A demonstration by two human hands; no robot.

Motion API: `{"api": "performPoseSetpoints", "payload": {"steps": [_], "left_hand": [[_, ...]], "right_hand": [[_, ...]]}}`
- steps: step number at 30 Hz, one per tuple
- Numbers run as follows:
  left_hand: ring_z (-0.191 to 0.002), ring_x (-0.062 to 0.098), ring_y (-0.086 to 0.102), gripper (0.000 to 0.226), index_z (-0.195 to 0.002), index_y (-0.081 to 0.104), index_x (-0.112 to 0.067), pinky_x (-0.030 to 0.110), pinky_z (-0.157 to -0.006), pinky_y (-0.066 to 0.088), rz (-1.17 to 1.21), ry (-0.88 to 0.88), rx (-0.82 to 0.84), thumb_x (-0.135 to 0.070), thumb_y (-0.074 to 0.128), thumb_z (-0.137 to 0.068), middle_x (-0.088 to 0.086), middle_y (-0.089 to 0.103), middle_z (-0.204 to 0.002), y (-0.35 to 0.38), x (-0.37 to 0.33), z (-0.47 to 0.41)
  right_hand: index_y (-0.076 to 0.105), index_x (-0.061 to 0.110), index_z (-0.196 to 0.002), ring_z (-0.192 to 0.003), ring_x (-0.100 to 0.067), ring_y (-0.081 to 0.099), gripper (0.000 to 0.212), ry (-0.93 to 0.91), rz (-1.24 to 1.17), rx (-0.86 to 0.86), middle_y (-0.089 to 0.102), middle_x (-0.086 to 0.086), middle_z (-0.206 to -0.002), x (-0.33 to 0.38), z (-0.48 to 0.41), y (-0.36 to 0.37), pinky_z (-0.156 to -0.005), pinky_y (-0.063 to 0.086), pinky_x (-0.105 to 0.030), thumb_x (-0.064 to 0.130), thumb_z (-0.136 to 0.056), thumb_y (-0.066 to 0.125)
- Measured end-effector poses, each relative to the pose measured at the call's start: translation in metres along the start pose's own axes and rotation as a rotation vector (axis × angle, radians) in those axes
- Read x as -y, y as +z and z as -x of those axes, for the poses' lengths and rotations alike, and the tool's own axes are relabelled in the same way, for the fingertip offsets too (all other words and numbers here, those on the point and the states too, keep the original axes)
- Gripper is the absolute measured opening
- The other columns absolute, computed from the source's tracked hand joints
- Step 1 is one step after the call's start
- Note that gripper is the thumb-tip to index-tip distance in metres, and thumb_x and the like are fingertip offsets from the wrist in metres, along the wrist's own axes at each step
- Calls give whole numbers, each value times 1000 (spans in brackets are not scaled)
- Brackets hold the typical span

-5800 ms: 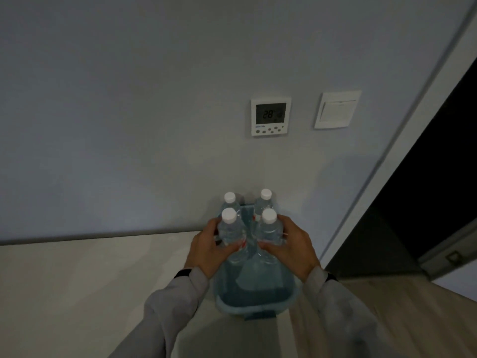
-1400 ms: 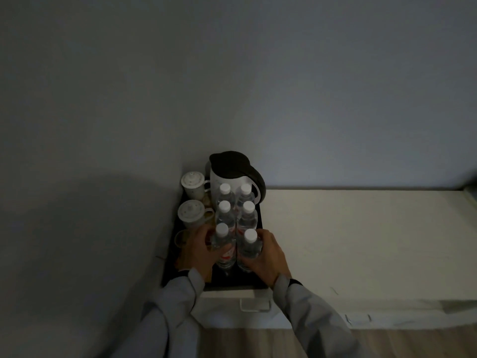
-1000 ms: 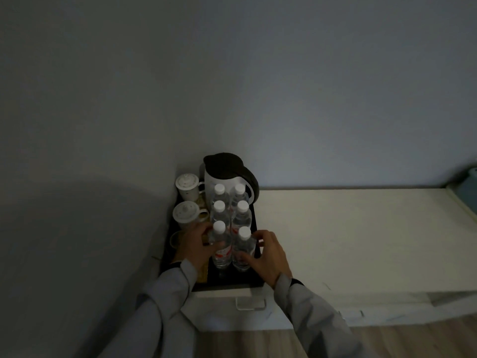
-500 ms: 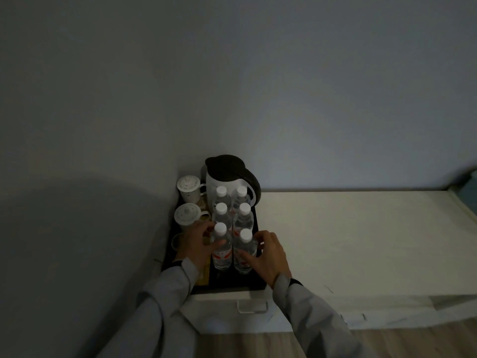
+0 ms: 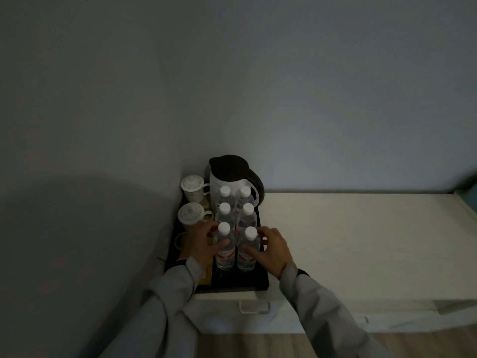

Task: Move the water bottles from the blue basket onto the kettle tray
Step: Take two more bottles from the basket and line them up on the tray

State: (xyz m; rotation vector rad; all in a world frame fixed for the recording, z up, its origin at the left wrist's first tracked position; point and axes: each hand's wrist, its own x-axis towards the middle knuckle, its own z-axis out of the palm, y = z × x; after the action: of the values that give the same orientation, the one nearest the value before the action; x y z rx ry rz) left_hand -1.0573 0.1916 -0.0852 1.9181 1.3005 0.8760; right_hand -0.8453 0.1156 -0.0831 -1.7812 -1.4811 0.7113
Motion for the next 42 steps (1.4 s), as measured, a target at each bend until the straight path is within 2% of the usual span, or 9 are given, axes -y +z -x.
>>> {"api": "performPoseSetpoints", "payload": {"steps": [2,4,7,11,18,25,29,35,42], "left_hand": [[-85,3,57,42,-104,60,-29,19,-73,46,18,8,7,-25,86,-71,-18,54,-97,0,0,1],[-88,4,59,42,-103,57,-33,25,-75,52,37,9,16,-25,85,-72,-20,52,-100,1,0,3],[-92,16,60,43,-105,56,-32,29,-77,53,34,19,9,-23,84,-73,-7,54,-102,2,2,2],[-94,20,60,41,-106,58,-27,35,-80,53,42,1,24,-22,84,-74,1,56,-104,2,1,2],[-94,13,58,39,-108,62,-20,19,-77,47,50,9,32,-21,83,-75,1,59,-107,3,1,1],[-97,18,59,43,-109,59,-27,39,-83,55,84,-28,22,-20,83,-74,3,57,-110,5,2,2],[-101,22,59,43,-111,58,-29,45,-86,55,69,-27,44,-22,82,-76,5,57,-112,3,2,2],[-100,19,58,42,-112,59,-28,45,-88,54,45,-1,94,-25,81,-77,0,56,-109,0,1,-1],[-101,19,58,42,-114,61,-24,39,-87,53,29,14,88,-25,81,-77,-1,57,-108,-2,1,0]], "right_hand": [[58,29,-121,-98,-27,63,61,24,-5,0,56,-5,-105,1,1,2,-89,56,-42,55,-70,78],[57,29,-124,-100,-29,62,59,20,-4,14,55,-6,-104,2,1,4,-90,55,-43,50,-73,79],[55,31,-129,-102,-31,60,56,-3,12,41,53,-5,-104,4,0,4,-91,53,-42,45,-79,76],[54,30,-132,-107,-31,55,54,-33,16,63,53,-9,-104,6,0,2,-92,52,-41,40,-83,74],[58,25,-131,-110,-28,55,49,0,-4,8,59,-13,-112,14,0,6,-91,48,-32,36,-85,73],[57,27,-131,-110,-27,54,49,16,3,30,59,-12,-114,15,-1,5,-88,44,-26,40,-86,72],[57,28,-131,-110,-30,55,51,8,-6,40,56,-10,-109,15,-1,2,-93,50,-35,40,-84,74],[56,27,-132,-112,-29,55,55,-7,-31,34,54,-4,-107,11,3,2,-96,51,-39,40,-83,76],[56,28,-132,-113,-28,52,50,-4,-7,31,61,-10,-113,13,2,6,-85,40,-25,40,-86,72]]}}
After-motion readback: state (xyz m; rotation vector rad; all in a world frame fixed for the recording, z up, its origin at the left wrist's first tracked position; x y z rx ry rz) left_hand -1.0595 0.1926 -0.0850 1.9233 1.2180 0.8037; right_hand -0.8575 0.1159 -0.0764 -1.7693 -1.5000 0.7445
